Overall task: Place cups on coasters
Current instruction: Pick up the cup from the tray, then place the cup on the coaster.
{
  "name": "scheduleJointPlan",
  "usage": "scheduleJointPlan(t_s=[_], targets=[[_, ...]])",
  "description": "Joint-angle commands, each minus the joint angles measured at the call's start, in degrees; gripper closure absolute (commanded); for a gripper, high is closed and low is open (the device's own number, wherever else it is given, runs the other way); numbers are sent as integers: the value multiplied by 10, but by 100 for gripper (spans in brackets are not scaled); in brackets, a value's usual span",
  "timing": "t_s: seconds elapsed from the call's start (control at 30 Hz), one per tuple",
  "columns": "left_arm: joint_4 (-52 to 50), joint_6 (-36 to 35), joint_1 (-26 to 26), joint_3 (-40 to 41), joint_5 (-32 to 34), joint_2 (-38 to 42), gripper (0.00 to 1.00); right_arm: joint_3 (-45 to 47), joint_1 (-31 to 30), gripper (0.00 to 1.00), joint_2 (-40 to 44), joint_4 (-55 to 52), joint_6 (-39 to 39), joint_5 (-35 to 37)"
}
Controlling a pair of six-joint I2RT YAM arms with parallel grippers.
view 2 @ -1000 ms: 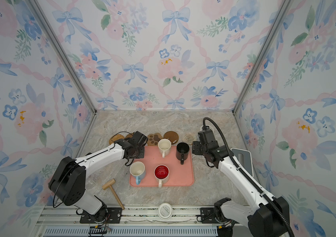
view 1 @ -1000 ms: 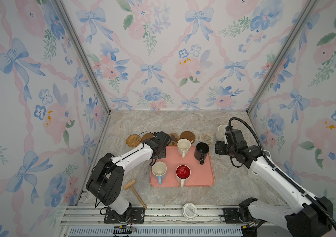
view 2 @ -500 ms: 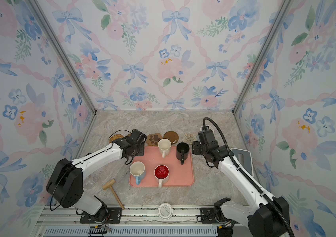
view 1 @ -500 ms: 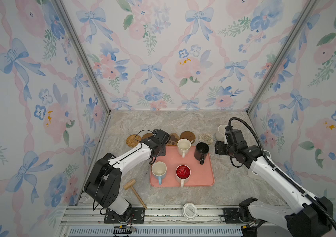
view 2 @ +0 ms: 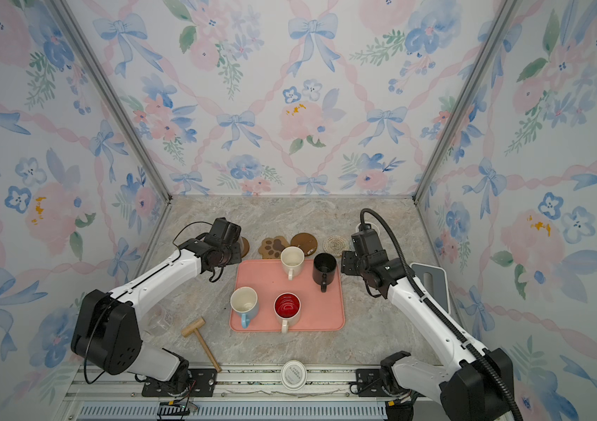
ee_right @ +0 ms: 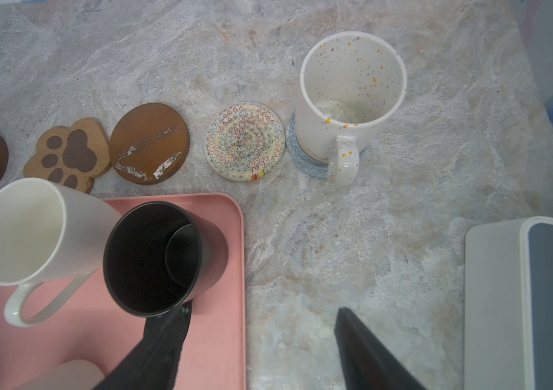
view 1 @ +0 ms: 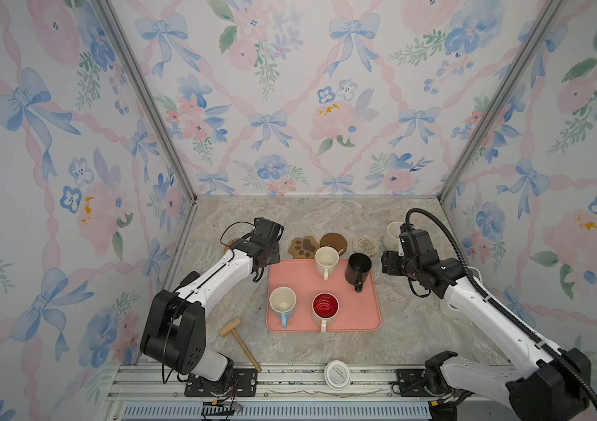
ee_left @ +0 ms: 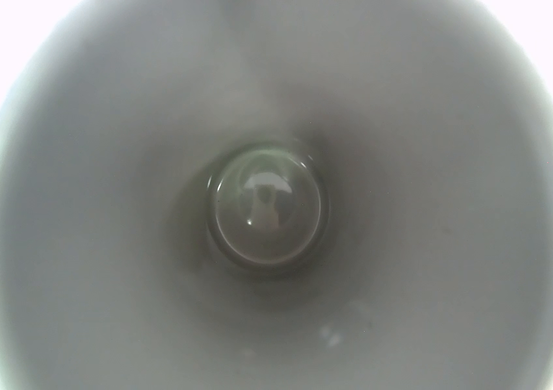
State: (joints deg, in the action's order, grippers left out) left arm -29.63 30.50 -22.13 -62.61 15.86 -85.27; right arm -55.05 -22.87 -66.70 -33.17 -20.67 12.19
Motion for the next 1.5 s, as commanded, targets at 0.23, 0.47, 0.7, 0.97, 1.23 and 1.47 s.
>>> scheduleJointPlan(t_s=[0.23,0.47,0.7,0.97,1.23,1.47], targets=[[64,-51,90,-18,-26,20,100,-24,-6,27,-29,-8,-9,-7],[91,-58,142,-5,-56,3,100,-36,-13,27,-47,-9,-11,-7],[117,-55,175,9,-66,-8,100,-50,-19,28,-61,-15,-12,-6],[135,-53,199,22,-70,-30,100,-53,-20,28,-65,-16,-14,-4],[158,-52,212,35,-78,-49,100,-56,-22,28,-72,-17,-19,-4],[175,-52,217,41,-87,-65,100,-60,-29,28,-77,-19,-22,-3]])
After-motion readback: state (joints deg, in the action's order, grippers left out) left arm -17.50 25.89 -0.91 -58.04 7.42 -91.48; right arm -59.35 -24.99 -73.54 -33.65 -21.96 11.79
